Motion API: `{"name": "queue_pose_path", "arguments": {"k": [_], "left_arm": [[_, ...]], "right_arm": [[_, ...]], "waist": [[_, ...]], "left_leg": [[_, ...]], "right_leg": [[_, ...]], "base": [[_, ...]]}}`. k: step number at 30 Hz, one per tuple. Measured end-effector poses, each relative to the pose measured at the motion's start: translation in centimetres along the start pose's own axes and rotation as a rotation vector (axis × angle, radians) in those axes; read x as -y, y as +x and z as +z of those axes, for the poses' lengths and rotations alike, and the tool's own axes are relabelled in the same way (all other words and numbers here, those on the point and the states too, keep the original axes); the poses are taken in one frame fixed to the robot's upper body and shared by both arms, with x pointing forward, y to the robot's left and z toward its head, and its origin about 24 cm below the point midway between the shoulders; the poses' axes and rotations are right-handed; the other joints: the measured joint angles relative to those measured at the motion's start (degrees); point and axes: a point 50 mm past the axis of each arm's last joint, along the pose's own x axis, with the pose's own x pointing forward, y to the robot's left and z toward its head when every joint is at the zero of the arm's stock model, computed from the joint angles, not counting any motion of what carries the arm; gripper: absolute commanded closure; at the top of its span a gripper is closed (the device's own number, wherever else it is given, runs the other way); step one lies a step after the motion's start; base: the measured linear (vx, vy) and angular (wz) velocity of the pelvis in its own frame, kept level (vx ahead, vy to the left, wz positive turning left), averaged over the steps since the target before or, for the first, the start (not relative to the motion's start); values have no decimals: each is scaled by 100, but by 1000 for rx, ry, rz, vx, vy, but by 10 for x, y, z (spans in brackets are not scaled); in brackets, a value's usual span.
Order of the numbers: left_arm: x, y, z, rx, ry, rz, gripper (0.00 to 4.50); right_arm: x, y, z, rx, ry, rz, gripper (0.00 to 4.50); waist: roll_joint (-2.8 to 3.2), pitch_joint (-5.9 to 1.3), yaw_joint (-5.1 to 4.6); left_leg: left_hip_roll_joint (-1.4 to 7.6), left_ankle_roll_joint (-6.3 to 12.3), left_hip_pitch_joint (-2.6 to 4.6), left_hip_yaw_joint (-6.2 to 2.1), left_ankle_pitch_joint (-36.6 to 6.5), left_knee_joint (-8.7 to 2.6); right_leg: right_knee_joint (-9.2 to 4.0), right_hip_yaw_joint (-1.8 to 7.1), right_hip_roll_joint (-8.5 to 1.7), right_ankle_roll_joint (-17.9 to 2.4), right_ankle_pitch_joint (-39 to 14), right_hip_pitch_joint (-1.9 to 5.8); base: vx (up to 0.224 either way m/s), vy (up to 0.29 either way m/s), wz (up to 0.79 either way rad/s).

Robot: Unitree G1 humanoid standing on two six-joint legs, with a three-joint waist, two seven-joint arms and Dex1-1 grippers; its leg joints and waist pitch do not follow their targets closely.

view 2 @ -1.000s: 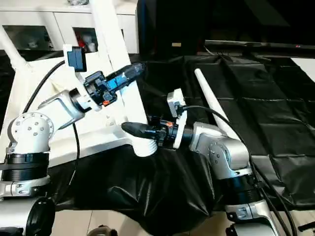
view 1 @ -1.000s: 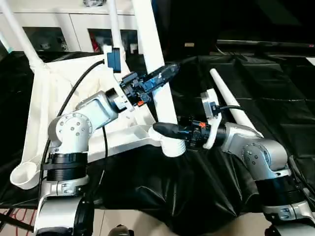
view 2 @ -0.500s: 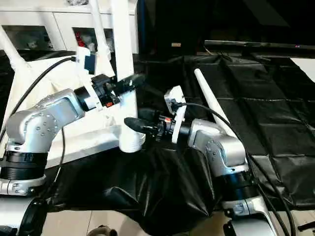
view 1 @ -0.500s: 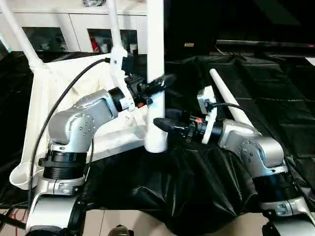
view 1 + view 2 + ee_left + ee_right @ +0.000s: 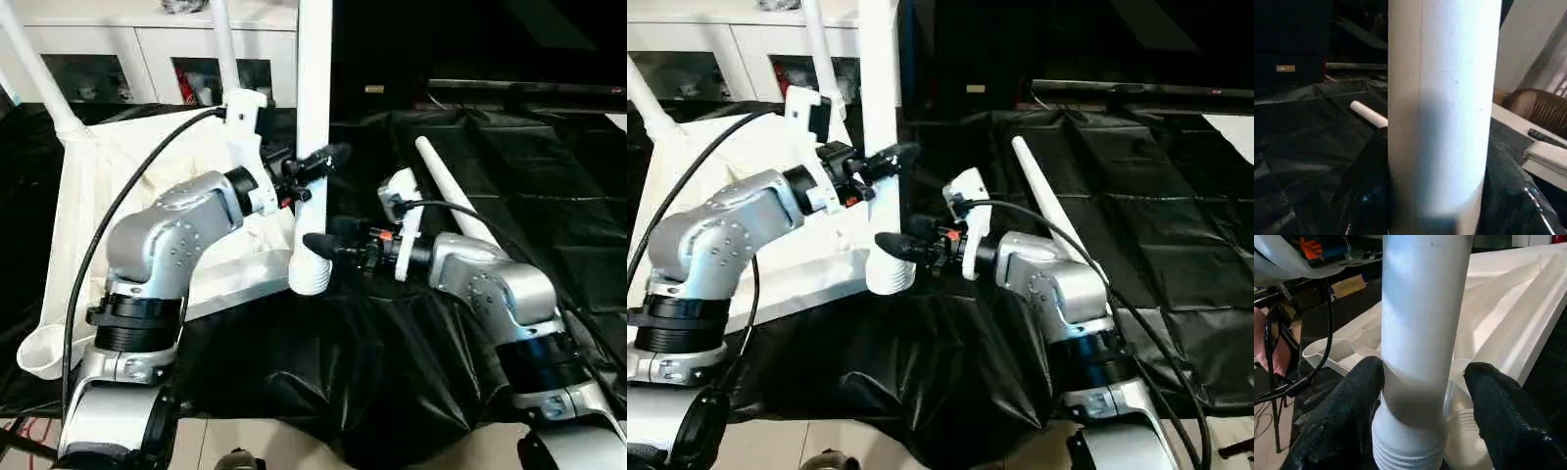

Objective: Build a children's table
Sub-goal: Pick table leg

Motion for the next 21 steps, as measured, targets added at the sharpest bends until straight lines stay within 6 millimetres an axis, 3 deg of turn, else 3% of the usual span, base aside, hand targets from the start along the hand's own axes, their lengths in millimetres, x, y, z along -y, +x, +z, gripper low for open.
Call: {"name": "queue_pose_path", "arguments": {"k": [11,21], "left_arm": [[6,1,3,16,9,-29,267],[19,-5,4,10,29,-185,267]], "right_arm": [[-1,8,-5,-13,13,9,145],[-5,7,-8,-40,13,93,145]], "waist": [[-2,0,5],[-3,-1,2]], "left_leg": [[0,0,-1,0,0,0],[0,-1,2,1,1,1]], "right_leg": [[0,0,0,-1,0,0],[5,0,0,-1,1,0]], "base": [[0,0,0],[0,0,0]]}}
